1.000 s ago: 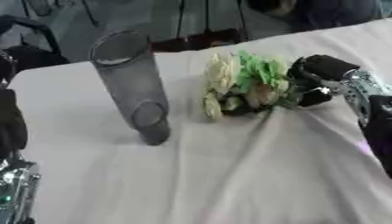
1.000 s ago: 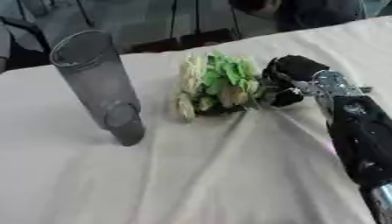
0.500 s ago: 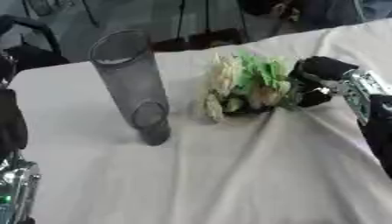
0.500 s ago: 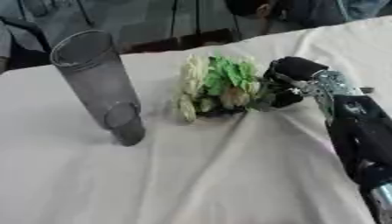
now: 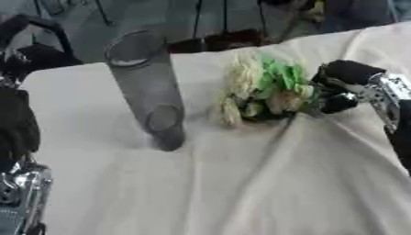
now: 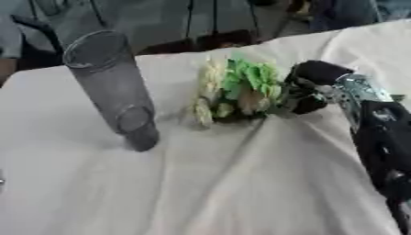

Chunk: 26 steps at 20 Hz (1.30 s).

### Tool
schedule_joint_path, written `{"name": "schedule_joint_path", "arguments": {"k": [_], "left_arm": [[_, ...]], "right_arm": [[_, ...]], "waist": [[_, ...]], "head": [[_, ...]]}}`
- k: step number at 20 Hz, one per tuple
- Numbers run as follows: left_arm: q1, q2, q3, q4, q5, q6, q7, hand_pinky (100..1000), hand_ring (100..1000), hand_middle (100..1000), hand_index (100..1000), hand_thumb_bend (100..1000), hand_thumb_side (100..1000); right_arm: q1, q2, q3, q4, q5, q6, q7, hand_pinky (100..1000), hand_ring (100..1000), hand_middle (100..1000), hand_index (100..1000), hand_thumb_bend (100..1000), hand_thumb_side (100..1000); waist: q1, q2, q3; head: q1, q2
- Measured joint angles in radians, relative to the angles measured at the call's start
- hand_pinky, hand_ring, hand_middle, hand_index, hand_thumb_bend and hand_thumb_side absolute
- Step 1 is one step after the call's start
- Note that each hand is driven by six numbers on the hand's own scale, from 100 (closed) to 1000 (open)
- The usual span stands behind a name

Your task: Arrange flowers into the vase.

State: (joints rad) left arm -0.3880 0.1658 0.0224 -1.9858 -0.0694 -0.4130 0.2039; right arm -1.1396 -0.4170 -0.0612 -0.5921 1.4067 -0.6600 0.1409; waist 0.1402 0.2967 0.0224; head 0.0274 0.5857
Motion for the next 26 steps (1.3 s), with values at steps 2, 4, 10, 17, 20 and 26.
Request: {"name": "schedule_joint_path", "arguments": {"k": [2,4,10,17,20,26], "left_arm": [[0.0,0.0,0.0,0.0,0.0,0.0,0.0,652,829,934,1000,100,1000],[0.0,0.0,0.0,0.0,0.0,0.0,0.0,651,827,934,1000,100,1000],[0.0,0.0,0.0,0.0,0.0,0.002,0.001,651,827,934,1000,100,1000],[0.0,-0.001,0.0,0.0,0.0,0.002,0.001,652,828,934,1000,100,1000],[0.0,-0.001,0.0,0.0,0.0,0.002,0.001,653,828,934,1000,100,1000],[0.0,-0.006,0.0,0.0,0.0,0.002,0.001,653,828,934,1000,100,1000]], "right_arm": [[-0.002,0.002,0.0,0.0,0.002,-0.003,-0.004,121,100,100,100,326,529],[-0.004,0.006,0.0,0.0,0.004,-0.008,-0.011,100,100,100,100,426,498],[-0.011,0.013,0.0,-0.001,0.01,-0.01,-0.042,100,100,100,100,623,435],[-0.013,0.026,-0.002,-0.017,0.012,-0.014,-0.078,100,100,100,100,577,441],[-0.013,0.027,-0.009,-0.033,-0.005,-0.016,-0.081,100,100,100,100,579,464],[-0.013,0.036,-0.028,-0.079,-0.081,-0.003,-0.064,100,100,100,100,659,473]], "waist": [[0.0,0.0,0.0],[0.001,0.0,0.0],[0.002,0.0,0.002],[0.002,0.0,0.008],[0.001,0.0,0.009],[-0.001,0.0,0.01]], "head": [[0.003,0.0],[0.003,0.0],[0.016,0.0],[0.058,-0.008],[0.073,-0.016],[0.077,-0.024]]}}
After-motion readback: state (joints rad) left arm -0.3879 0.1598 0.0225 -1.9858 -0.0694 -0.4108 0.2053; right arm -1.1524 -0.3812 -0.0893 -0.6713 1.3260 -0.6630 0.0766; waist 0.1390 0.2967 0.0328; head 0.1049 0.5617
